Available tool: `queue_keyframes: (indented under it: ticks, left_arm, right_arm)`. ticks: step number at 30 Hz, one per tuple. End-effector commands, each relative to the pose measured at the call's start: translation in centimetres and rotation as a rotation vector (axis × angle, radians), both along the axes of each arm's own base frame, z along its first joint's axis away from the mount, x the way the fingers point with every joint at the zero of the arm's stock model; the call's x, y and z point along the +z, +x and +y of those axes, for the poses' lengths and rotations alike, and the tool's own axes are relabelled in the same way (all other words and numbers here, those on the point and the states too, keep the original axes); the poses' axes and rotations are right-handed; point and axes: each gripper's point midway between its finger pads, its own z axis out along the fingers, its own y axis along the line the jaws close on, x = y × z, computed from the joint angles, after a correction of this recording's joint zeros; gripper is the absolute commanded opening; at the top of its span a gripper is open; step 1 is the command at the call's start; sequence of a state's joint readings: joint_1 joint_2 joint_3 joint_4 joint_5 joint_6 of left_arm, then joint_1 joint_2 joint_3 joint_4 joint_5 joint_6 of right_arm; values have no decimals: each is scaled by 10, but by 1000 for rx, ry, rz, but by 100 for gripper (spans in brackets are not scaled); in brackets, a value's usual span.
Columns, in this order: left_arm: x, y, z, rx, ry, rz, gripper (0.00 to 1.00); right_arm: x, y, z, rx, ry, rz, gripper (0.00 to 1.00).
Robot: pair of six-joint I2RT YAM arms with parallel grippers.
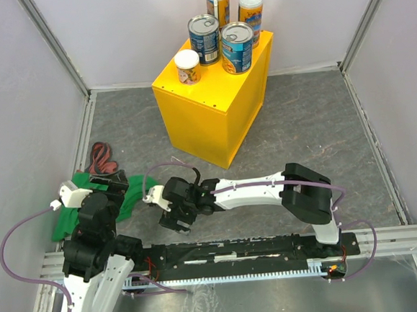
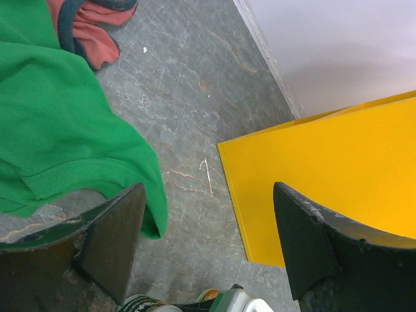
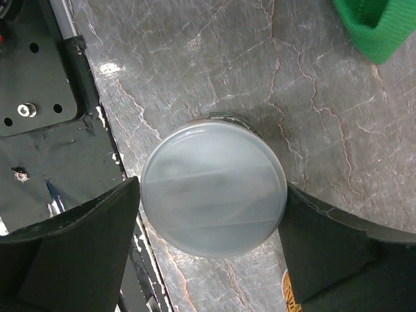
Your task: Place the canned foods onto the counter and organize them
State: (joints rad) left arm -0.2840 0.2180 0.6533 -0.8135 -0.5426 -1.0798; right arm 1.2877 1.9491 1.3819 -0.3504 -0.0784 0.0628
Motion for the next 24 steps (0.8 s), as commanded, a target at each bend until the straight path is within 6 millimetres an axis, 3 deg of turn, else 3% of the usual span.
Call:
queue_keyframes:
  ticks: [1,13,18,24]
  left_arm:
    - [11,2,3,19,-4,-30,85]
    - [15,7,1,11,5,-34,86]
    - [17,9,0,7,8,-34,86]
    - [19,9,0,5,13,-35,86]
  right_arm:
    - [17,9,21,-6,85,-20,86]
    - [15,12,18,-12,81,-8,49]
    - [25,15,16,-19,97,-25,45]
    - [58,21,12,-29,142,-84,41]
